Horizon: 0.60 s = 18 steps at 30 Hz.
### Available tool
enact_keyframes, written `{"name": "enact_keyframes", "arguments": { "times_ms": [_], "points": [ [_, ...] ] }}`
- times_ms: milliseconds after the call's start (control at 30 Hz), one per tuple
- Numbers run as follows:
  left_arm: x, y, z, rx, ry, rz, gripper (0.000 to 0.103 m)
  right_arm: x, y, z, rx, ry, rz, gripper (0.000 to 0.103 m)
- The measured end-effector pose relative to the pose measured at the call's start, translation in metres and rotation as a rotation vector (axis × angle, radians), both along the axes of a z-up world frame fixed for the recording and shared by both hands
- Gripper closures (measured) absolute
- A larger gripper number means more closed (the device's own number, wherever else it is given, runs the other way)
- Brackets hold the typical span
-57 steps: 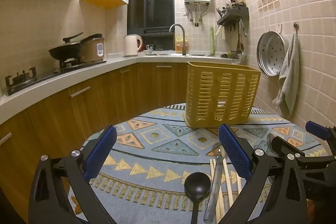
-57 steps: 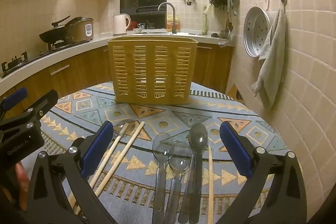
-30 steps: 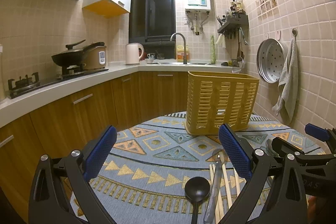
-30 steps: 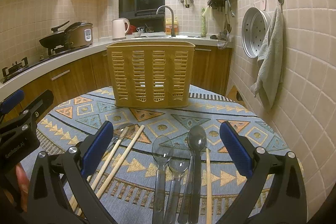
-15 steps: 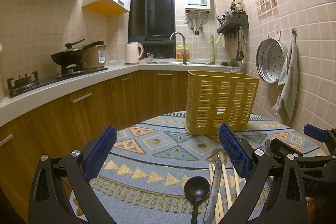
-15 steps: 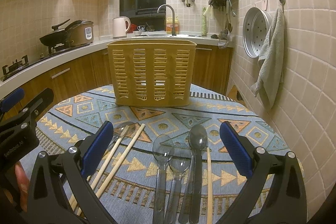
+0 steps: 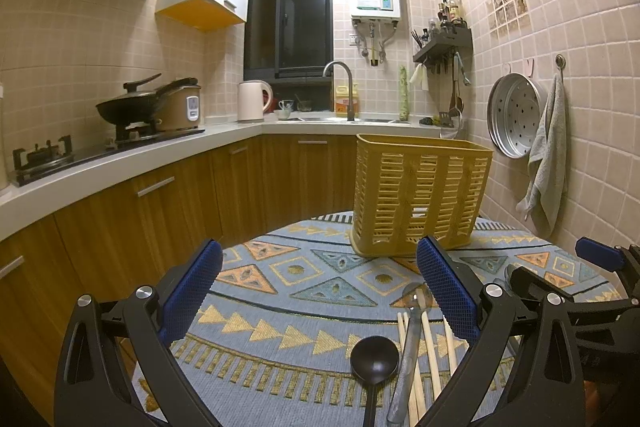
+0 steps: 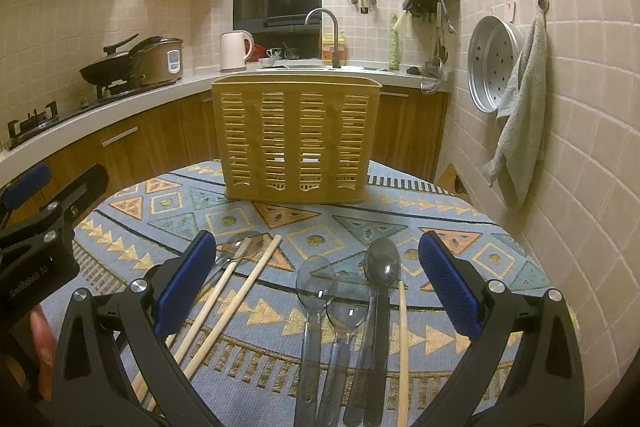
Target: Organize utensils
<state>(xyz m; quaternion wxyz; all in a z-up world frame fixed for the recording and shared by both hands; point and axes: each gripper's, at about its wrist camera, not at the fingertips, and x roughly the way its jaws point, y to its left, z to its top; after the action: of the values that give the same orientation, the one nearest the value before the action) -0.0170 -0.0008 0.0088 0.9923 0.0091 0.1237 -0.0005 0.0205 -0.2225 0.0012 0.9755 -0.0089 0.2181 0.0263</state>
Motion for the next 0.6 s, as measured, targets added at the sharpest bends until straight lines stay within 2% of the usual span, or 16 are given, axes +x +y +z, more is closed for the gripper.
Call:
{"name": "enact_keyframes", "arguments": {
  "times_ms": [600],
  "points": [
    [0.0005,-0.002,-0.0018,-0.002,0.007,-0.013,0.008,-0.0008,0.0031,0.0001,-0.013,-0.001,0.003,0.006]
  ]
}}
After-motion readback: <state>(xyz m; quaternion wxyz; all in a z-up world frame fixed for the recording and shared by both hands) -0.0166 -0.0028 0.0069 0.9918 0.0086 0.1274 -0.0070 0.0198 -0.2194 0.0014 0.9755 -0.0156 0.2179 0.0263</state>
